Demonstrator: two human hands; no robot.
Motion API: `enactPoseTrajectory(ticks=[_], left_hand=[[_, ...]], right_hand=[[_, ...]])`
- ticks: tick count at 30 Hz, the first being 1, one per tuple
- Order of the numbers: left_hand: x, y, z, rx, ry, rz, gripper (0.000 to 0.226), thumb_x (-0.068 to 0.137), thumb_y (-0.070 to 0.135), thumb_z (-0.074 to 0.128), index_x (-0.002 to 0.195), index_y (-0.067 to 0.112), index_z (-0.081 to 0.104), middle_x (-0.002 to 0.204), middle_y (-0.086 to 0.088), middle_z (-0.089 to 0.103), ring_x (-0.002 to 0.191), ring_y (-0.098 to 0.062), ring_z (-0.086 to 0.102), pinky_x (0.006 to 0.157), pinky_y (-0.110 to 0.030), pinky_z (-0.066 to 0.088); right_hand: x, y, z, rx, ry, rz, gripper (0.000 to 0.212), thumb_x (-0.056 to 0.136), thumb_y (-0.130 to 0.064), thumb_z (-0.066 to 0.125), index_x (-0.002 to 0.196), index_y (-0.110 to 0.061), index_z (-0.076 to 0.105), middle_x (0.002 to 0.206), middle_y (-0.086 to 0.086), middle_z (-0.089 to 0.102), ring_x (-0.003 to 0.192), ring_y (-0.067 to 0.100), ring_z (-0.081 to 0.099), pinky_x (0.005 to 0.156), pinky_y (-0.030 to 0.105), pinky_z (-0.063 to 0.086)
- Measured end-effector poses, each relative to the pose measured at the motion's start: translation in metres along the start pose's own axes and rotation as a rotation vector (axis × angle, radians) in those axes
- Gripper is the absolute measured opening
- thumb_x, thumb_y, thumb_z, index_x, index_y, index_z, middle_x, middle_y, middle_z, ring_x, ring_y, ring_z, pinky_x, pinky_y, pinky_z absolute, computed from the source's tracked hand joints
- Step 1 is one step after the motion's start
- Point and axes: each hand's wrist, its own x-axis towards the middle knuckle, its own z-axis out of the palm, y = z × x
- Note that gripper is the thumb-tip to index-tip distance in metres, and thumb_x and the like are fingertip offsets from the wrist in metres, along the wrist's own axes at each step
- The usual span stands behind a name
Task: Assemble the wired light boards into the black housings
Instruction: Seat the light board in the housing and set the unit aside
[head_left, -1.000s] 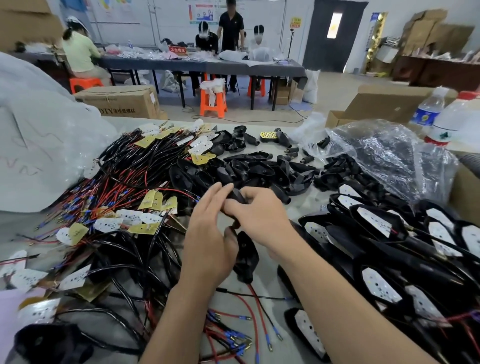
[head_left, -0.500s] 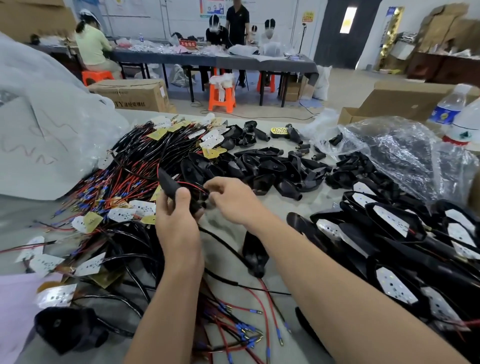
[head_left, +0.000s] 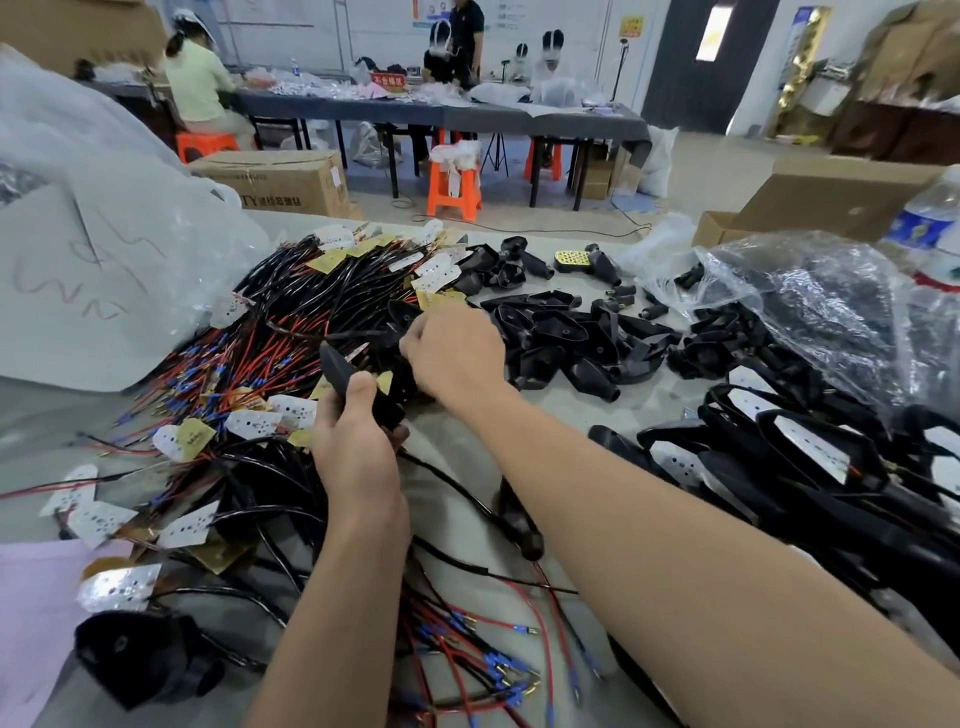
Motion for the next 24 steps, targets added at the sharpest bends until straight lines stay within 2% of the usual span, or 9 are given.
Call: enactPoseTrajectory(ticks=[4,7,9,12,14,16,19,21,24], left_hand=[[-0.005,-0.001,0.001,0.117,-0.069,-0.045,0.009,0.102,0.021,0.059,0.100,0.023,0.067,0.086,0.000,0.064,0.075,-0.016,0.056,0.065,-0.028,0.048],[-0.009,-0.001,0.000,0.212,-0.096,-0.050,0.009,0.103,0.025,0.059,0.100,0.025,0.068,0.088,0.000,0.064,0.076,-0.016,0.057,0.071,-0.032,0.050],[-0.012,0.000,-0.001,0.206,-0.094,-0.026,0.010,0.101,0.027,0.061,0.105,0.024,0.069,0.088,0.002,0.066,0.074,-0.013,0.059,0.069,-0.030,0.052],[-0.017,-0.003,0.001,0.264,-0.172,0.050,0.010,0.097,0.028,0.064,0.097,0.020,0.071,0.081,0.002,0.062,0.070,-0.015,0.056,0.061,-0.029,0.049],[-0.025,-0.006,0.006,0.284,-0.306,0.008,0.013,0.096,0.026,0.065,0.087,0.018,0.070,0.077,0.000,0.064,0.064,-0.015,0.059,0.058,-0.030,0.048],[-0.032,-0.009,0.011,0.260,-0.491,-0.142,0.017,0.098,0.026,0.062,0.093,0.014,0.073,0.086,-0.005,0.073,0.064,-0.016,0.065,0.055,-0.027,0.050],[-0.038,-0.012,0.011,0.293,-0.727,-0.304,0.031,0.094,0.032,0.060,0.111,0.010,0.072,0.108,-0.012,0.078,0.070,-0.018,0.070,0.058,-0.026,0.055],[-0.039,-0.014,0.008,0.318,-0.830,-0.323,0.043,0.087,0.037,0.060,0.117,0.007,0.071,0.110,-0.012,0.077,0.076,-0.020,0.071,0.062,-0.028,0.057],[-0.039,-0.016,0.005,0.305,-0.904,-0.305,0.040,0.088,0.037,0.058,0.112,0.011,0.077,0.104,-0.011,0.075,0.083,-0.022,0.072,0.068,-0.031,0.056]], right_hand=[[-0.015,0.001,-0.061,0.790,0.093,0.209,0.007,0.080,-0.019,0.079,0.072,-0.020,0.080,0.069,-0.009,0.069,0.074,0.009,0.063,0.081,0.035,0.057],[-0.040,0.019,-0.100,1.187,0.128,0.246,0.022,0.087,-0.009,0.073,0.067,-0.016,0.078,0.060,-0.002,0.060,0.051,0.009,0.049,0.050,0.020,0.044],[-0.064,0.041,-0.111,1.318,0.127,0.276,0.034,0.091,-0.006,0.069,0.061,-0.021,0.076,0.058,0.000,0.059,0.047,0.010,0.045,0.044,0.018,0.036],[-0.103,0.076,-0.110,1.385,0.088,0.261,0.037,0.096,-0.005,0.062,0.065,-0.021,0.073,0.062,0.004,0.062,0.048,0.012,0.049,0.043,0.019,0.038],[-0.122,0.092,-0.107,1.364,0.056,0.228,0.038,0.099,-0.005,0.059,0.068,-0.022,0.072,0.065,0.007,0.065,0.048,0.013,0.054,0.044,0.019,0.039],[-0.131,0.101,-0.103,1.322,0.045,0.211,0.041,0.099,-0.001,0.057,0.069,-0.023,0.073,0.069,0.010,0.068,0.052,0.015,0.060,0.047,0.019,0.043],[-0.133,0.104,-0.102,1.299,0.074,0.165,0.030,0.097,0.005,0.055,0.080,-0.015,0.068,0.074,0.013,0.071,0.060,0.020,0.065,0.052,0.019,0.048],[-0.133,0.105,-0.100,1.192,0.080,0.116,0.023,0.095,0.006,0.058,0.083,-0.011,0.068,0.073,0.012,0.070,0.061,0.017,0.063,0.055,0.018,0.048],[-0.135,0.104,-0.093,0.909,0.076,0.057,0.019,0.088,0.000,0.069,0.076,-0.014,0.073,0.069,0.006,0.068,0.064,0.011,0.057,0.062,0.019,0.046]])
